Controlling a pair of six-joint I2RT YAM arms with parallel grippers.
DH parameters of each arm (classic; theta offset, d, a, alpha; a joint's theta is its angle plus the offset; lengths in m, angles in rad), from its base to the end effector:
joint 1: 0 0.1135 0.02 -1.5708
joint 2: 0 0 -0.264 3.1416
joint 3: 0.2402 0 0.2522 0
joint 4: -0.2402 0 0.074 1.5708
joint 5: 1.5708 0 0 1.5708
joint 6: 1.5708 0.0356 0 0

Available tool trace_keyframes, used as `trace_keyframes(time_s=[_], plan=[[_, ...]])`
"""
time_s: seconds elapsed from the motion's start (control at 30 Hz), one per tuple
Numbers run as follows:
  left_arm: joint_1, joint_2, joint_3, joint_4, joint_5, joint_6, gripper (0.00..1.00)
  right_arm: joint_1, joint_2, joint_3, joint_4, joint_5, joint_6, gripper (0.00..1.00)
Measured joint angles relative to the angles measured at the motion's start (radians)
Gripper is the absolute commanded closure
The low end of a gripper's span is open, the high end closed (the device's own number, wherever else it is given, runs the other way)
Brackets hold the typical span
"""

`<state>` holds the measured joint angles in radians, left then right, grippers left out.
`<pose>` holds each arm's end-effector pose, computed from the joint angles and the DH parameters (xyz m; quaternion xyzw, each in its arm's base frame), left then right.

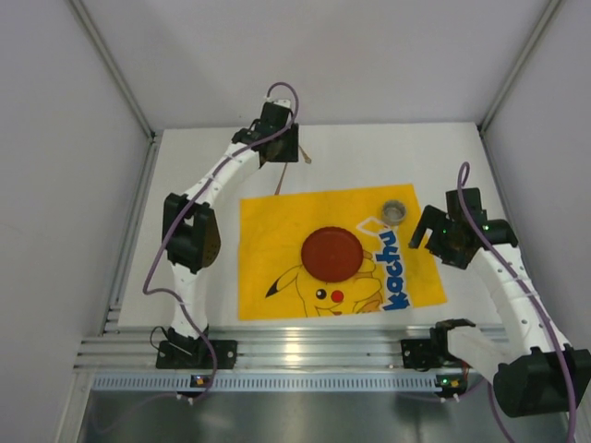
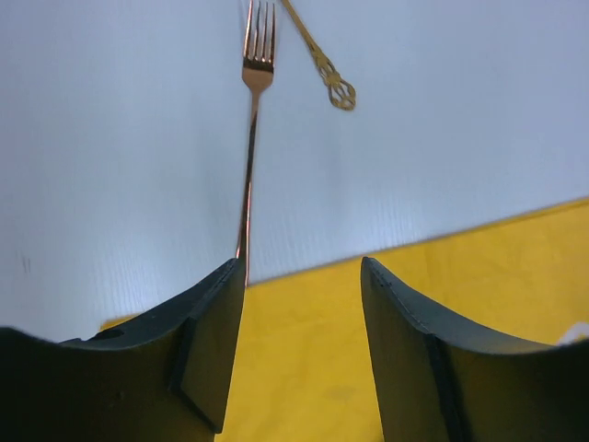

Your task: Set the dinner table for one person

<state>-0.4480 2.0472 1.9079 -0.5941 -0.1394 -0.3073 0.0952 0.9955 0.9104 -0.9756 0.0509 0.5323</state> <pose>0.4286 -0.2005 0.3004 0.0358 0.9111 -0.0904 0.4005 0.1784 0.0152 0.2784 0.2160 0.9429 0.0544 0.2475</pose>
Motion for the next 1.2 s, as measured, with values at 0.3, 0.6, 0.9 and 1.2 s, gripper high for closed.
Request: trace_keyframes(time_s=[0.3,0.6,0.9,1.2], plan=[[0.073,0.338,0.245,-0.037,0.019,0.033,0.46,0.0,0.053,0.001,-0.014,0.001,0.001,0.08],[0.079,0.483,0.383,-0.039,0.014,0.056,0.47,0.0,0.177,0.034,-0.036,0.002,-0.008,0.09],[0.067,0.54,0.418,-0.004,-0.048,0.097,0.59,0.0,0.301,0.101,-0.04,0.002,-0.016,0.09],[0.078,0.579,0.463,0.045,-0.042,0.083,0.94,0.0,0.332,0.119,-0.039,0.002,-0.016,0.1]])
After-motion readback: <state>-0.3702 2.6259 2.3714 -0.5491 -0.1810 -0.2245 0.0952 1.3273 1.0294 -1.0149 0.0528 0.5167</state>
